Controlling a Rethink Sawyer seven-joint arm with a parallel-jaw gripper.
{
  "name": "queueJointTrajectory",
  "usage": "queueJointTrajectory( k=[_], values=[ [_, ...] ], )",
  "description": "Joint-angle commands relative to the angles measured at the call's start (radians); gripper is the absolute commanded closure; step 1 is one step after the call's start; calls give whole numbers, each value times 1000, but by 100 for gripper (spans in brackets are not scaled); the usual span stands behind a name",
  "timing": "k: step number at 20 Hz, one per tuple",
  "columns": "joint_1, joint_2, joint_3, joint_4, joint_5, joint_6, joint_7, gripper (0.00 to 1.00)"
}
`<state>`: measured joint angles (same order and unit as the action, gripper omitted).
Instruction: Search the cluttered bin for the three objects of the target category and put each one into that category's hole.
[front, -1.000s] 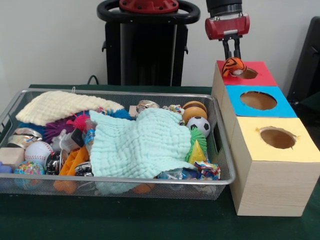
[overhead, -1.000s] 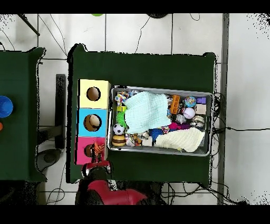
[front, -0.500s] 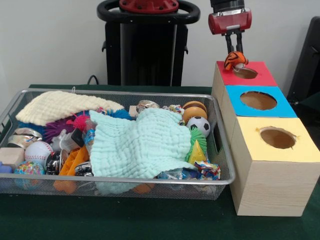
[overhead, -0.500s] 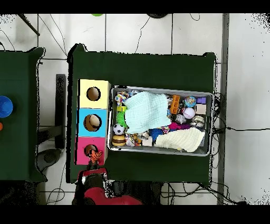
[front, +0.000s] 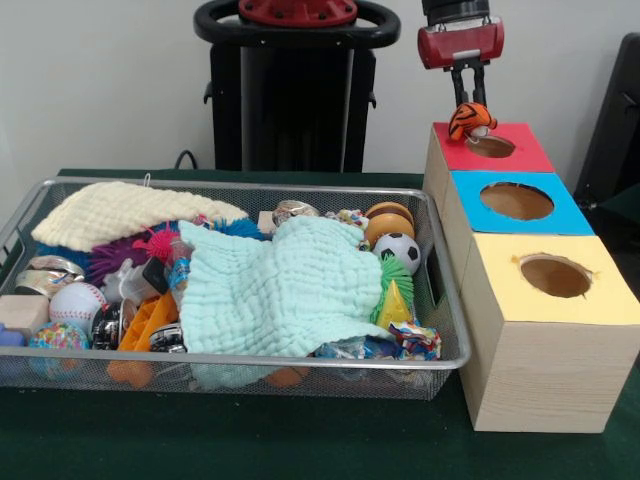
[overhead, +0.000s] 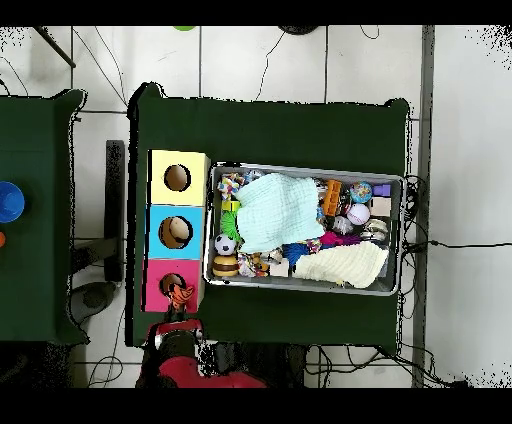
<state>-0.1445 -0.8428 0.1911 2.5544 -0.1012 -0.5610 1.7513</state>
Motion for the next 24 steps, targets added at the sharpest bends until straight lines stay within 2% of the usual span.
queueJointTrajectory(
  k=[1,11,16,24],
  values=[
    [2,60,13,-107,54,-49,276,100],
    [1,57,45,-156,84,-34,285,100],
    [1,48,50,-156,97,-30,292,100],
    [19,22,54,-152,137,-83,337,100]
  ],
)
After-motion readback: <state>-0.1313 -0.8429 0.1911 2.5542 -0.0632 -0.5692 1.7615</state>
